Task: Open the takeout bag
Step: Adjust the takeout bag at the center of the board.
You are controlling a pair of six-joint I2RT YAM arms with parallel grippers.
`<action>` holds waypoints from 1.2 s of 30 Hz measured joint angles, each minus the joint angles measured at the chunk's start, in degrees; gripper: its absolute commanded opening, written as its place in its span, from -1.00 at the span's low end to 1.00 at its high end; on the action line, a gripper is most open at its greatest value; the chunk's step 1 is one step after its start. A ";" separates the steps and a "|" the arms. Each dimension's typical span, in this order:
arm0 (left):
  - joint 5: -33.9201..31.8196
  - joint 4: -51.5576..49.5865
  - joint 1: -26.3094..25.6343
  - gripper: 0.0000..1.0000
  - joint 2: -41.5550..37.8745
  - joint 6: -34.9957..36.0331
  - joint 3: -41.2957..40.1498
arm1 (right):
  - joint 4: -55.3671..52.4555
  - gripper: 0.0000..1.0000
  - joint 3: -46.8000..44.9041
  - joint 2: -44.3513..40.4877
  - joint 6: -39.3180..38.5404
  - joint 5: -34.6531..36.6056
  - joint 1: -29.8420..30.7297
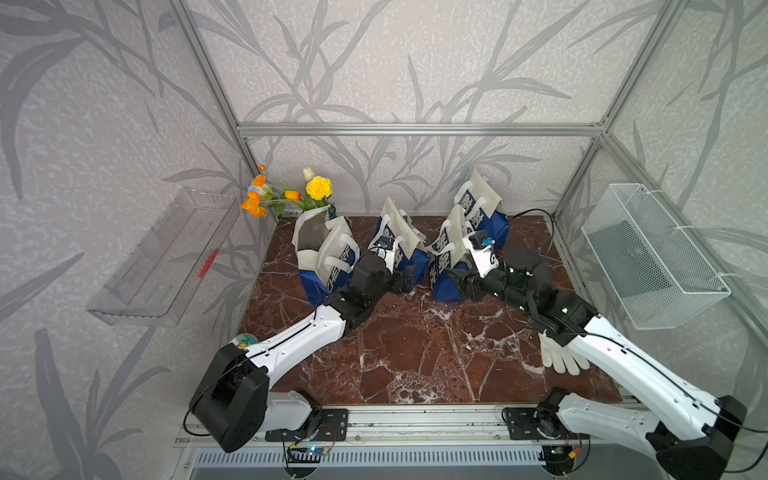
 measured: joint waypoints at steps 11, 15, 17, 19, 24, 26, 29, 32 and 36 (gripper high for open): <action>-13.73 -4.57 3.13 0.52 5.09 -3.87 5.01 | -0.07 0.41 0.00 0.00 -1.25 1.22 0.00; -15.61 -6.97 8.07 0.66 1.95 -5.90 3.72 | -0.04 0.41 0.02 0.09 -1.25 1.18 0.00; -16.59 -7.91 10.40 0.74 -0.57 -6.14 2.40 | -0.04 0.41 0.02 0.39 -1.22 1.16 0.00; -17.09 -8.26 11.34 0.77 -2.93 -5.60 1.27 | -0.07 0.41 0.02 0.85 -1.22 1.11 0.00; -11.19 -7.13 11.21 0.76 -9.62 -3.39 -3.10 | -0.07 0.41 0.02 1.53 -1.22 0.68 0.00; -7.28 -4.79 11.15 0.76 -12.90 -3.08 -7.10 | -0.07 0.41 0.02 1.68 -1.22 0.57 0.00; -2.03 0.57 10.99 0.83 -17.22 -3.37 -14.91 | -0.07 0.41 0.02 1.99 -1.25 0.31 0.00; 1.20 5.64 10.97 0.92 -19.45 -4.02 -21.11 | -0.04 0.41 0.02 2.23 -1.36 0.09 0.00; 4.28 13.09 10.95 0.94 -18.53 -4.13 -23.85 | 0.02 0.41 0.02 2.27 -1.53 0.09 0.00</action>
